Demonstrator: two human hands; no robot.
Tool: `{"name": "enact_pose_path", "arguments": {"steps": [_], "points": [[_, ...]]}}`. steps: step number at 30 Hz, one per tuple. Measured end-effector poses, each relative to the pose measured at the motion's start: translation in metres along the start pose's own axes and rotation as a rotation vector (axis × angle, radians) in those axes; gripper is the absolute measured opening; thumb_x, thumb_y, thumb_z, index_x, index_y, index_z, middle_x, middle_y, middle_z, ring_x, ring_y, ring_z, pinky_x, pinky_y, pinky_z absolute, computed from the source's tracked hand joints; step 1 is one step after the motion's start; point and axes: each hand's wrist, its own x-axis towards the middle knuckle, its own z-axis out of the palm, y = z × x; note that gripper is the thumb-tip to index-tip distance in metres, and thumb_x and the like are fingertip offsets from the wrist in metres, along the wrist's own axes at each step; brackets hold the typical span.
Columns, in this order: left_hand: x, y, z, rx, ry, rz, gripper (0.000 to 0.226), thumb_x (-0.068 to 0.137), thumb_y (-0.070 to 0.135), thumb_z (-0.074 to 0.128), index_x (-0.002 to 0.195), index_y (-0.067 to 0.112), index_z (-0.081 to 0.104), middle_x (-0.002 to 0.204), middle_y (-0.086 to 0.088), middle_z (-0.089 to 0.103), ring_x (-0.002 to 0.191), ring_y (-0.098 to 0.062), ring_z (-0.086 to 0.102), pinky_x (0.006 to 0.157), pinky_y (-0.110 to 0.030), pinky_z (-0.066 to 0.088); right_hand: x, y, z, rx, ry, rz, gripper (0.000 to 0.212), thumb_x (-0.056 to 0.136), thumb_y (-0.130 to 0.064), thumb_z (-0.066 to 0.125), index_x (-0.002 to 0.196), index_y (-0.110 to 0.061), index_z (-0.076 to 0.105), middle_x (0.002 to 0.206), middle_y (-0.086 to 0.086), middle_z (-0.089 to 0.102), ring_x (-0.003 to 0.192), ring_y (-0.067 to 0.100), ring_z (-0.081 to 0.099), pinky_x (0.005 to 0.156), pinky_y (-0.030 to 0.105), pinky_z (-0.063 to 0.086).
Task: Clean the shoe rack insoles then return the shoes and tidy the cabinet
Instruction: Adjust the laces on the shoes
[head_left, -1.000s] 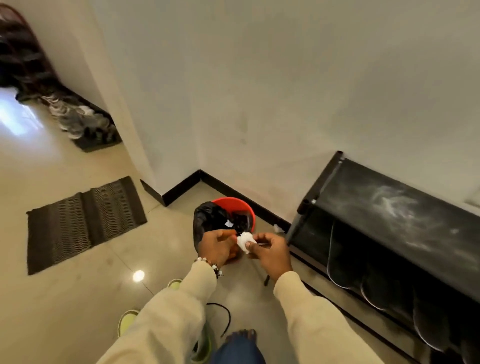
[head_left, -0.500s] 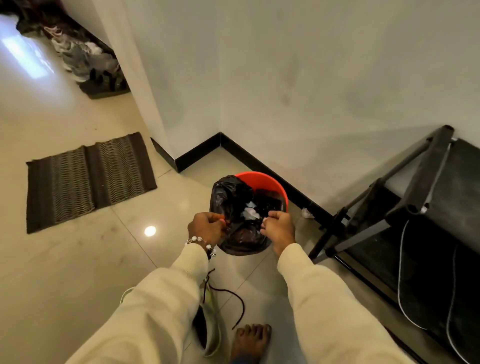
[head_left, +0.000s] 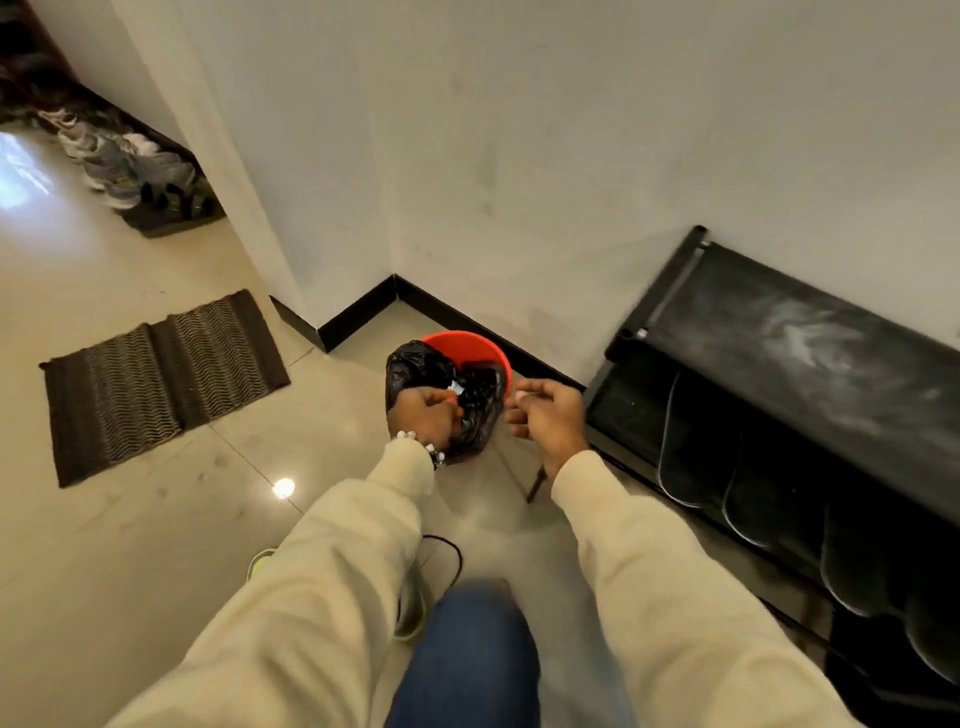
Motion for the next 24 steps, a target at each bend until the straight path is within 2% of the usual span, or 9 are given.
{"name": "enact_pose_path", "arguments": {"steps": [3, 5, 7, 8, 10, 12, 21, 24], "points": [[-0.05, 0.022, 0.017, -0.035, -0.057, 0.06, 0.014, 0.091, 0.01, 0.06, 0.086, 0.013, 0.072, 0.081, -0.01, 0.073, 0.067, -0.024, 0.066, 0.075, -0.039, 0.06, -0.042, -0.017, -0.042, 0.02, 0.072, -0.069, 0.016, 0.093, -0.004, 0.051, 0.093, -0.01, 0.066, 0.077, 0.01, 0.067, 0.062, 0.017, 0.062, 0.057, 0.027, 0.054], [-0.086, 0.032, 0.031, -0.051, -0.096, 0.116, 0.018, 0.092, 0.007, 0.056, 0.082, 0.015, 0.069, 0.073, -0.007, 0.07, 0.059, -0.02, 0.062, 0.061, -0.029, 0.058, -0.07, -0.022, -0.073, 0.043, 0.125, -0.091, 0.017, 0.093, -0.005, 0.051, 0.097, -0.008, 0.067, 0.078, 0.011, 0.068, 0.061, 0.017, 0.062, 0.057, 0.026, 0.053], [-0.123, 0.038, 0.046, -0.08, -0.139, 0.157, 0.019, 0.093, 0.004, 0.054, 0.083, 0.014, 0.067, 0.066, -0.002, 0.066, 0.049, -0.013, 0.057, 0.043, -0.018, 0.047, -0.098, -0.022, -0.109, 0.059, 0.181, -0.111, 0.017, 0.093, -0.006, 0.052, 0.098, -0.01, 0.068, 0.077, 0.009, 0.069, 0.06, 0.014, 0.062, 0.056, 0.023, 0.053], [-0.139, 0.039, 0.055, -0.069, -0.157, 0.181, 0.017, 0.093, 0.006, 0.054, 0.086, 0.014, 0.068, 0.066, 0.0, 0.067, 0.048, -0.01, 0.058, 0.041, -0.017, 0.046, -0.111, -0.021, -0.127, 0.065, 0.205, -0.121, 0.017, 0.093, -0.007, 0.052, 0.097, -0.011, 0.068, 0.077, 0.008, 0.07, 0.06, 0.013, 0.062, 0.058, 0.023, 0.054], [-0.172, 0.039, 0.072, -0.023, -0.23, 0.229, 0.015, 0.093, 0.011, 0.055, 0.092, 0.016, 0.069, 0.072, 0.001, 0.07, 0.054, -0.01, 0.061, 0.049, -0.022, 0.05, -0.135, -0.015, -0.162, 0.076, 0.255, -0.129, 0.017, 0.093, -0.008, 0.052, 0.096, -0.014, 0.068, 0.079, 0.007, 0.07, 0.063, 0.014, 0.063, 0.061, 0.026, 0.055], [-0.202, 0.036, 0.09, -0.01, -0.323, 0.255, 0.014, 0.094, 0.01, 0.054, 0.093, 0.015, 0.068, 0.077, -0.003, 0.07, 0.056, -0.012, 0.06, 0.053, -0.026, 0.049, -0.158, -0.007, -0.195, 0.09, 0.315, -0.133, 0.017, 0.093, -0.007, 0.052, 0.092, -0.014, 0.068, 0.077, 0.008, 0.07, 0.06, 0.015, 0.061, 0.058, 0.026, 0.053], [-0.311, 0.01, 0.177, 0.229, -0.668, 0.497, 0.014, 0.095, 0.011, 0.056, 0.101, 0.011, 0.069, 0.087, -0.005, 0.072, 0.067, -0.008, 0.064, 0.048, -0.007, 0.045, -0.234, 0.05, -0.32, 0.102, 0.528, -0.069, 0.017, 0.093, -0.006, 0.051, 0.09, -0.012, 0.067, 0.072, 0.006, 0.067, 0.056, 0.015, 0.058, 0.052, 0.026, 0.048], [-0.342, -0.007, 0.208, 0.306, -0.782, 0.532, 0.016, 0.095, 0.008, 0.055, 0.103, 0.007, 0.069, 0.087, -0.008, 0.071, 0.067, -0.008, 0.063, 0.048, -0.007, 0.046, -0.255, 0.074, -0.358, 0.105, 0.599, -0.021, 0.017, 0.093, -0.006, 0.053, 0.087, -0.014, 0.067, 0.071, 0.005, 0.067, 0.056, 0.015, 0.058, 0.052, 0.026, 0.048]]}}
